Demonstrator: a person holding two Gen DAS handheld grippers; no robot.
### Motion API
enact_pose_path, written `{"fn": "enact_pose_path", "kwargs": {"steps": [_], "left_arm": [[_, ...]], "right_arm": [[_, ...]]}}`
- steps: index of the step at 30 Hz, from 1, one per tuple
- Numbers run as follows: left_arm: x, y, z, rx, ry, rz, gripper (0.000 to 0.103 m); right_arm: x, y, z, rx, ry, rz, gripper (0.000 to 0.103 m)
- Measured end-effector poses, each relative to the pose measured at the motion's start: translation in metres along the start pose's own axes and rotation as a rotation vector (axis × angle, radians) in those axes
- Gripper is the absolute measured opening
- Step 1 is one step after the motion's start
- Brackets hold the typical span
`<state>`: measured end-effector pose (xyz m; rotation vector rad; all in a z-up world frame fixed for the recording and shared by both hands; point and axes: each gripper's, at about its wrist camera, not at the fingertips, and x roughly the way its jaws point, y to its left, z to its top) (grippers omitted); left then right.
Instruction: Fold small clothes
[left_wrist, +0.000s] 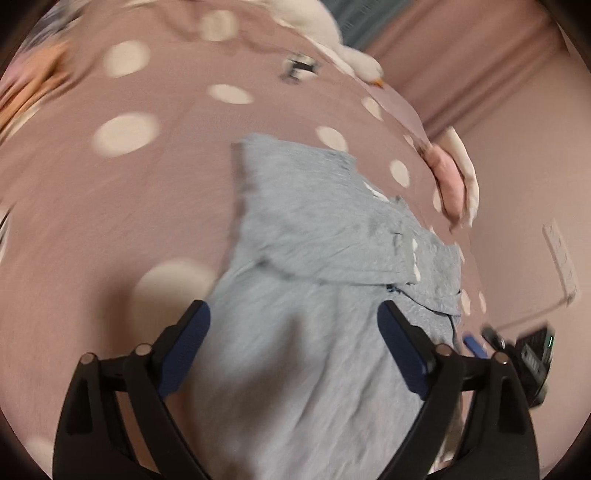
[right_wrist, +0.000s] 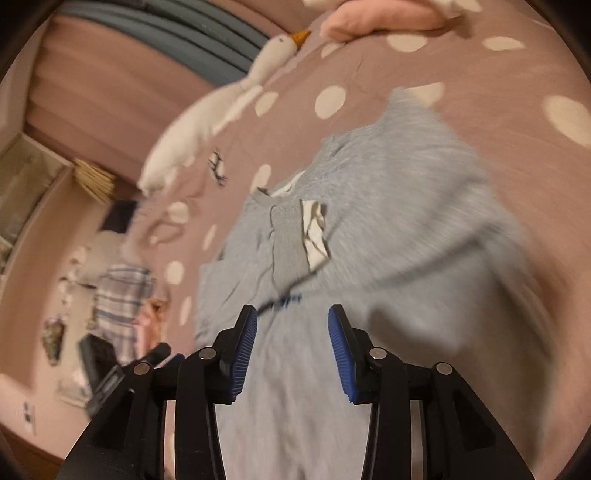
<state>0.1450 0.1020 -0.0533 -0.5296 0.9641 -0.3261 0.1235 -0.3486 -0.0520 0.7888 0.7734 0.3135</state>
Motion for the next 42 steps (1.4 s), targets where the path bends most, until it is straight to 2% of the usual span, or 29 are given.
{"fn": "enact_pose_path", "kwargs": {"steps": [2, 6, 11, 14, 16, 24, 28, 31, 36, 42], "left_arm": [[-0.012, 0.018, -0.017, -0.05, 0.009, -0.032, 0.093], [-0.021, 0.023, -0.046, -0.051, 0.042, -0.041, 0.093], [-0.02, 0.024, -0.081, -0.078, 0.121, -0.151, 0.093], [-0.022, 0.018, -0.092, -0.05, 0.126, -0.138, 0.093], [-0.023, 0.013, -0.099, -0.042, 0.138, -0.162, 0.093], [-0.034, 0.016, -0.12, -0.084, 0.174, -0.245, 0.092], [-0.041, 0.019, -0.126, -0.105, 0.184, -0.271, 0.092], [-0.041, 0.02, -0.123, -0.113, 0.184, -0.264, 0.092], [-0.037, 0.02, -0.117, -0.119, 0.164, -0.234, 0.092], [-0.03, 0.02, -0.11, -0.15, 0.142, -0.242, 0.092]], "right_arm": [[-0.022, -0.011, -0.01, 0.021, -0.038, -0.012, 0.047], [-0.055, -0.033, -0.029, 0.02, -0.074, -0.148, 0.048], [-0.07, -0.049, -0.039, 0.023, -0.108, -0.227, 0.048], [-0.069, -0.068, -0.045, 0.071, -0.057, -0.22, 0.048], [-0.067, -0.076, -0.052, 0.079, -0.004, -0.199, 0.048], [-0.073, -0.069, -0.073, 0.061, 0.107, -0.125, 0.048], [-0.077, -0.065, -0.089, 0.037, 0.15, -0.119, 0.048], [-0.079, -0.064, -0.095, 0.055, 0.165, -0.092, 0.048], [-0.074, -0.064, -0.095, 0.087, 0.139, -0.104, 0.048], [-0.069, -0.062, -0.094, 0.082, 0.117, -0.105, 0.048]]}}
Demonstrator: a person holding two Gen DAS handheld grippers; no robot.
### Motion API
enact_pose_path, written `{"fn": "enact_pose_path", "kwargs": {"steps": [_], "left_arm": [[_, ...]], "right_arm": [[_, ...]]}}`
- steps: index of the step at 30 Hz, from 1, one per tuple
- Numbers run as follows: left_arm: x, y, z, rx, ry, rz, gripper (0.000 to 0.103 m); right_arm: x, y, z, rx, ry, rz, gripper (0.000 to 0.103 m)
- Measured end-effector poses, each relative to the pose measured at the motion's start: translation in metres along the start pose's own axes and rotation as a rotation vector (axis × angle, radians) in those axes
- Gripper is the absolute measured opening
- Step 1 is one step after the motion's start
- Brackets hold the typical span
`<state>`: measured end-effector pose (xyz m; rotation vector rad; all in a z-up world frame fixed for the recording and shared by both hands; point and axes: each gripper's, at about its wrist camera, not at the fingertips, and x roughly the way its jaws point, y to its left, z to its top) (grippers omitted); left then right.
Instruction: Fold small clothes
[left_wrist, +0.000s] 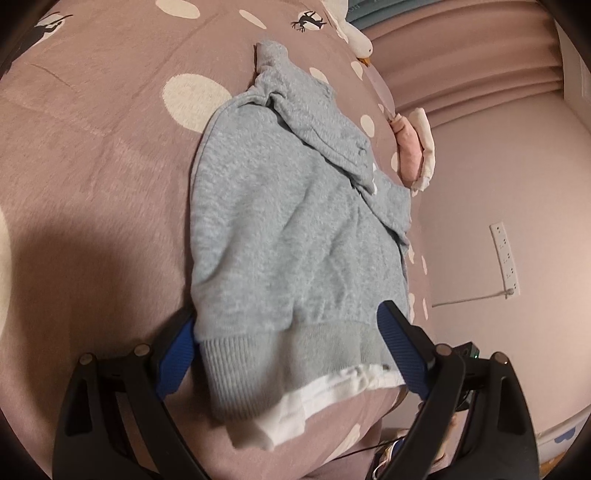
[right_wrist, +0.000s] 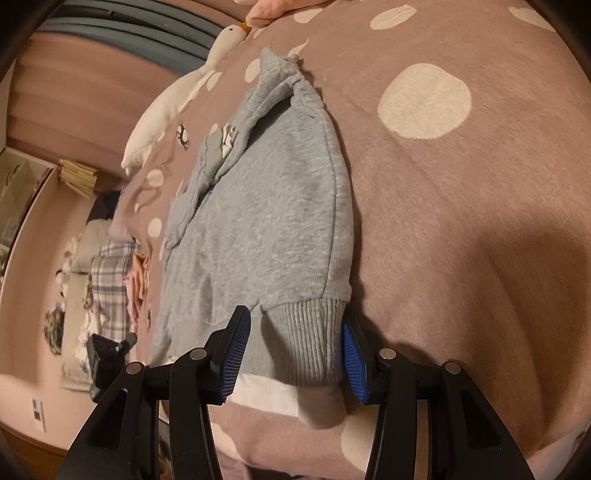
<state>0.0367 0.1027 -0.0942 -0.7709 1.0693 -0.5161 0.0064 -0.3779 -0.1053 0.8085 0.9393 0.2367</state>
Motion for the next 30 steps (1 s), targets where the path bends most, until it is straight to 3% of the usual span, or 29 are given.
{"fn": "enact_pose_path", "kwargs": {"steps": [9, 14, 19, 30], "left_arm": [[0.012, -0.014, -0.001, 0.041, -0.007, 0.081, 0.092], [0.015, -0.016, -0.003, 0.064, 0.003, 0.145, 0.086], [0.018, -0.02, -0.008, 0.085, 0.004, 0.192, 0.084], [0.017, -0.022, -0.015, 0.1, 0.015, 0.244, 0.078]], "right_arm": [[0.007, 0.005, 0.005, 0.0, 0.002, 0.005, 0.048], [0.011, 0.011, 0.004, -0.036, 0.011, -0.021, 0.048], [0.01, 0.006, 0.003, -0.022, 0.005, 0.005, 0.048], [0.008, 0.007, -0.003, -0.027, 0.013, -0.003, 0.048]]}}
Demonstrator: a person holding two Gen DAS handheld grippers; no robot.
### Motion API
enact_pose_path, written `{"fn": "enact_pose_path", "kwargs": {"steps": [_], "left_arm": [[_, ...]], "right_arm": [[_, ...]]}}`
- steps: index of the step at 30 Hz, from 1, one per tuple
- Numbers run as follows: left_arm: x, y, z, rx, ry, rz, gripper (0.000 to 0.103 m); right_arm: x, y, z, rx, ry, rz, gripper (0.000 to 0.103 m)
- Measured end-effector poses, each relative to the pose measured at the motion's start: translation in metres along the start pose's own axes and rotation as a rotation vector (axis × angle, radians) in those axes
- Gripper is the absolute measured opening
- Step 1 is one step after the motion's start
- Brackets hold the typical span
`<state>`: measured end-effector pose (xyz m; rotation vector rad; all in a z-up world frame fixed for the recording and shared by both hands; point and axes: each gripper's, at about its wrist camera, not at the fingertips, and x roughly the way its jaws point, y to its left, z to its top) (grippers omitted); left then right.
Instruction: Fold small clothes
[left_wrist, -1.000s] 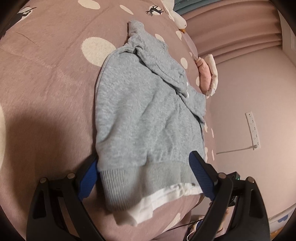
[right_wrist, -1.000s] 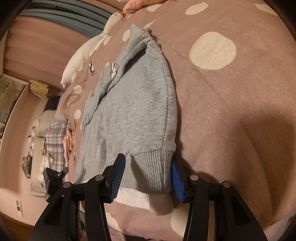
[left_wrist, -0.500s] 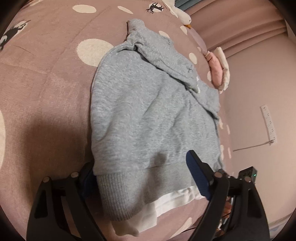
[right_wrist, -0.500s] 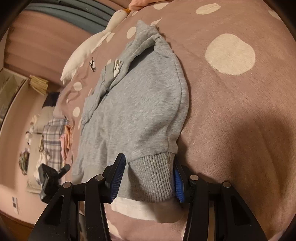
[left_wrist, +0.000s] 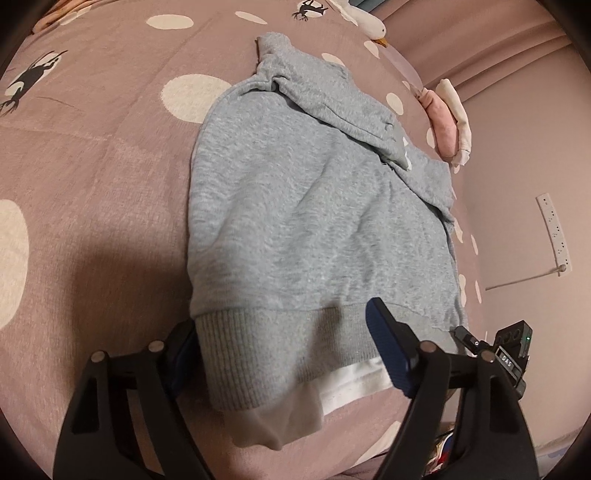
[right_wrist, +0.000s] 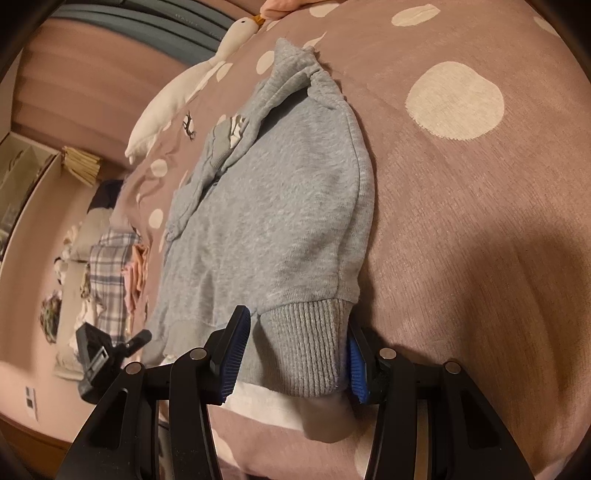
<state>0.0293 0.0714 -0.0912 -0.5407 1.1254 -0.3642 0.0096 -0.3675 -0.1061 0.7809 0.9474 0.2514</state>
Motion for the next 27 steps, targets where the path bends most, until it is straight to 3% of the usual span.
{"fn": "enact_pose_path", "kwargs": {"steps": [9, 27], "left_arm": [[-0.0028, 0.0007, -0.0019, -0.006, -0.003, 0.038, 0.064], [-0.0041, -0.0001, -0.0075, -0.005, -0.002, 0.03, 0.064]], "right_arm": [[0.001, 0.007, -0.0011, -0.021, -0.006, -0.031, 0.048], [-0.0002, 0.0073, -0.0053, -0.018, -0.004, -0.026, 0.048]]}}
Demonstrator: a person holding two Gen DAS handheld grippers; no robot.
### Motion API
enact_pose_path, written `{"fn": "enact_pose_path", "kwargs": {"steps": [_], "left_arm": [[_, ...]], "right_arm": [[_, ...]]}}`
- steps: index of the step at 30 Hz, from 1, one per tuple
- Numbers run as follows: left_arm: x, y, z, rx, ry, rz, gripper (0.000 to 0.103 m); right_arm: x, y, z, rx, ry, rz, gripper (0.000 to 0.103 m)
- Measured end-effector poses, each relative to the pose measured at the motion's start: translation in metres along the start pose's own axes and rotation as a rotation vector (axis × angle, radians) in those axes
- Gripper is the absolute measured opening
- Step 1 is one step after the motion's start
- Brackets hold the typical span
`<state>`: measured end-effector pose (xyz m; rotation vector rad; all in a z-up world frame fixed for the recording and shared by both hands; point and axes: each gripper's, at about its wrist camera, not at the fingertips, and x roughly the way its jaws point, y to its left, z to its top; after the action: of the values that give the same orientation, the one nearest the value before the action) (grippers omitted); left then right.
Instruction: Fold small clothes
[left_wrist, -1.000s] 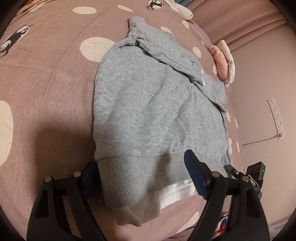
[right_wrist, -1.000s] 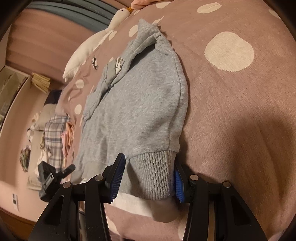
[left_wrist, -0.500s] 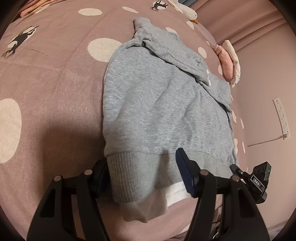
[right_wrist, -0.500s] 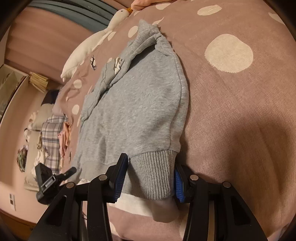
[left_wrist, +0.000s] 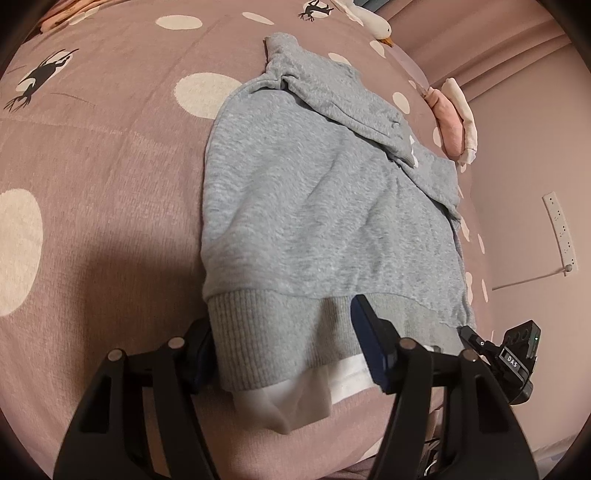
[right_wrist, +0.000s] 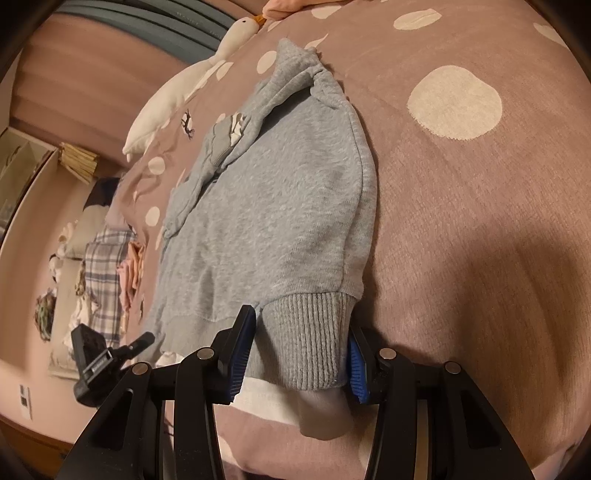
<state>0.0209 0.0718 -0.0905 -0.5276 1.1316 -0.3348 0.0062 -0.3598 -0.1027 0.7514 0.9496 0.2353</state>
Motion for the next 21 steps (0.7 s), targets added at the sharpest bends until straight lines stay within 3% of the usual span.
{"fn": "enact_pose_path", "kwargs": {"steps": [21], "left_arm": [[-0.0005, -0.0017, -0.0032, 0.012, -0.005, 0.032, 0.054]], "right_arm": [[-0.0001, 0.0037, -0.0013, -0.013, -0.001, -0.02, 0.048]]}}
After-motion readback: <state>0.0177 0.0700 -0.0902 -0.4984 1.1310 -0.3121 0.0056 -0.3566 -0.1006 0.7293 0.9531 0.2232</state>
